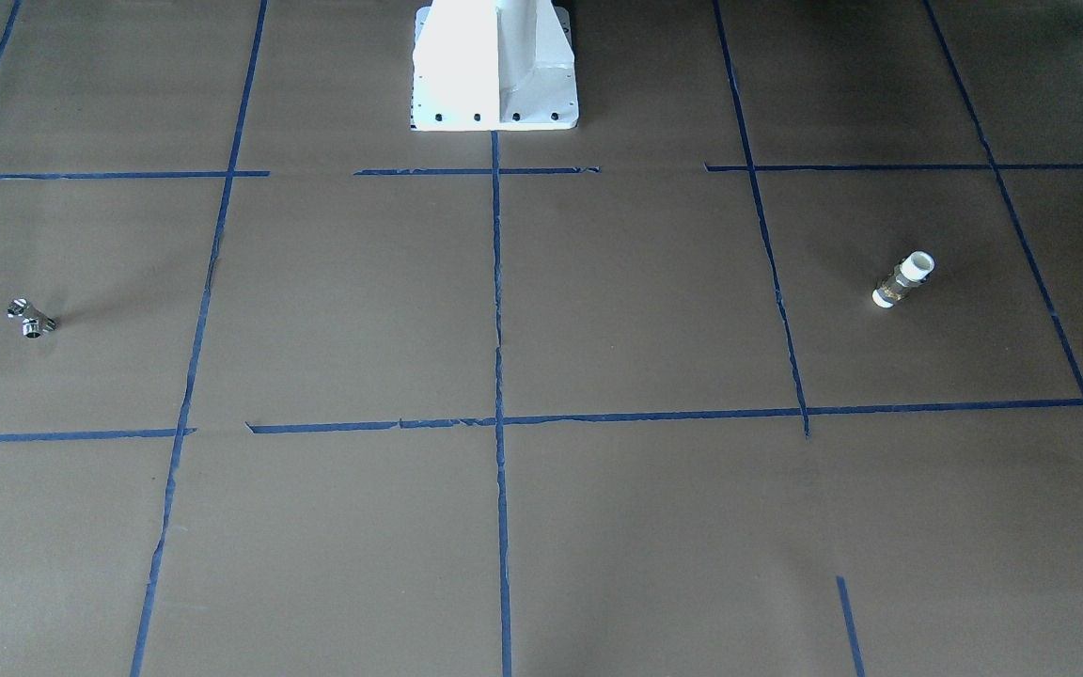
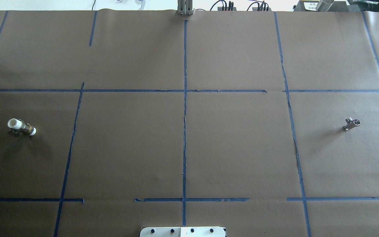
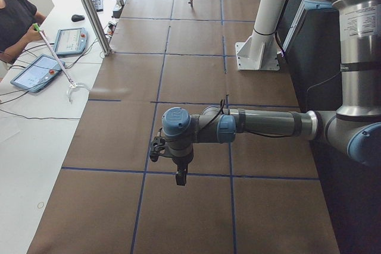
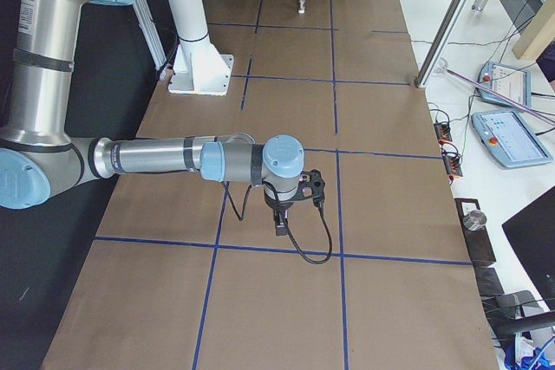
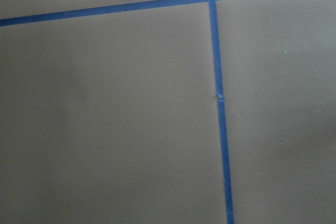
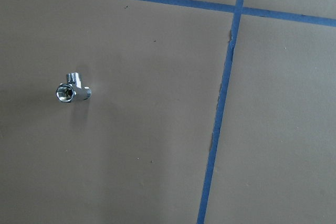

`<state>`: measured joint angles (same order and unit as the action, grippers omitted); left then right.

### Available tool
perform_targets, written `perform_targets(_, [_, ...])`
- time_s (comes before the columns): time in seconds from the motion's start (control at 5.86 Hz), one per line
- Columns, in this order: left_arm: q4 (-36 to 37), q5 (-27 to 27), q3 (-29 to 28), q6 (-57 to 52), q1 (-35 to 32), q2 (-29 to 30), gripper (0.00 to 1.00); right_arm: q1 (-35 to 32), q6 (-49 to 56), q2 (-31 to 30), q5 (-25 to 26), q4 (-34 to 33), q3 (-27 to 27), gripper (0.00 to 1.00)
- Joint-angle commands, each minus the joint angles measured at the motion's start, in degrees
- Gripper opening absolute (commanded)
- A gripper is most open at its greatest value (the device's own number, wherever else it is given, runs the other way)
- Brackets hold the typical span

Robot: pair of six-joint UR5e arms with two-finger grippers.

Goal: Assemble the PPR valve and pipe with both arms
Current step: 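Lower the left gripper toward the white-and-brass PPR valve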

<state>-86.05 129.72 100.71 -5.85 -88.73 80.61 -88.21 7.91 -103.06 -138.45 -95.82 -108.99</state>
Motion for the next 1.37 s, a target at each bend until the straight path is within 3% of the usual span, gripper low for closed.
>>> perform_targets(0.0, [1.5,1.3,1.7,-0.1,0.0,0.0,1.0,0.0,0.0,0.0,0.0,0.0,-0.4,1.0])
perform_targets(0.68, [1.0,1.9,2.8,0.0,-0.3,-1.6,1.0,0.1,0.0,-0.1,0.1,0.0,-0.3,1.0])
perform_targets(1.2, [-2.6,6.6,2.7,0.4,0.1,-2.9,1.0,0.1,-0.1,0.1,3.6,0.0,0.1,1.0])
